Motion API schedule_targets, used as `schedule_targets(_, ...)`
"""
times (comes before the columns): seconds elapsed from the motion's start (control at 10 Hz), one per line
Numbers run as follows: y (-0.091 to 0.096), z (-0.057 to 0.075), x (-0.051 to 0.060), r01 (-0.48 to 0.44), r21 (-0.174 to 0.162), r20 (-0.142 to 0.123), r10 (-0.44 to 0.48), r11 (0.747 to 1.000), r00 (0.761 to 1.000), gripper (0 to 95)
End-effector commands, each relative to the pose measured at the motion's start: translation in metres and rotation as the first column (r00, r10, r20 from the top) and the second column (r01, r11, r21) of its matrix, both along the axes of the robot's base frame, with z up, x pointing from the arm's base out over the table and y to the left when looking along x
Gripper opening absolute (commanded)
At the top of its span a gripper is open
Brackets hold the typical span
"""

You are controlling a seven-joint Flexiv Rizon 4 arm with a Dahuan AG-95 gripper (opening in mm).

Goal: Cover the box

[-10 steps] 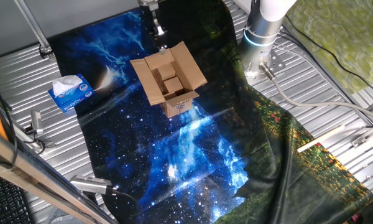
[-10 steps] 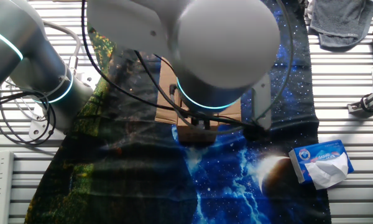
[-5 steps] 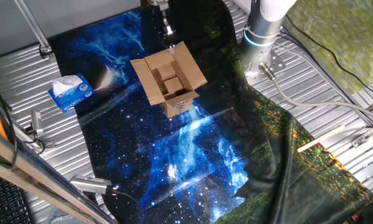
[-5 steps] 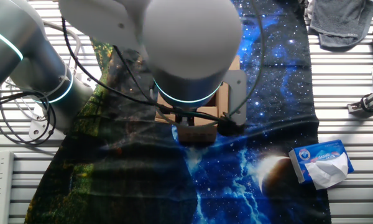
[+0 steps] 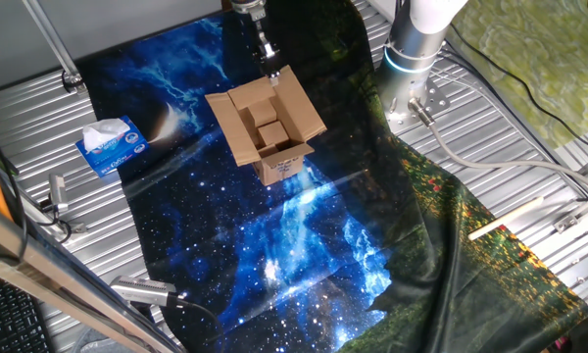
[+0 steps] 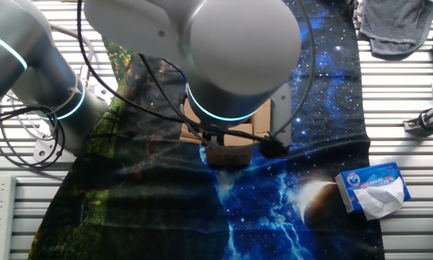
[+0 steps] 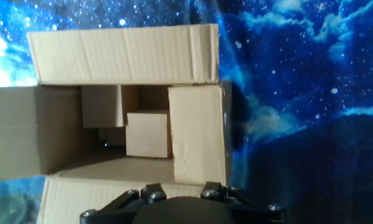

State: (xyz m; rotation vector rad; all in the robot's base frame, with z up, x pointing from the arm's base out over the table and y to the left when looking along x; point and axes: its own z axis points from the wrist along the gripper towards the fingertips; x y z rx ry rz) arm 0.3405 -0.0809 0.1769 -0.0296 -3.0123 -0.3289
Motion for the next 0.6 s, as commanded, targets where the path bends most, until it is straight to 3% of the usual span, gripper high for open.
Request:
schedule_targets(0.1, 0.0004, 0.0005, 0.0001, -0.004, -0.001, -0.018, 0.004, 1.000, 1.000, 38.0)
schedule_targets(0.3, 0.0005, 0.0009, 0.0002, -0.009, -0.002, -0.057, 0.009, 1.000, 0.998, 38.0)
schedule_targets(0.4, 0.0002, 0.0001, 0.0001, -0.011, -0.002, -0.072, 0.011, 1.000, 0.997, 19.0)
schedule_targets(0.6, 0.0001, -0.0015, 0.0000, -0.007, -0.005, -0.081, 0.007, 1.000, 0.997, 19.0)
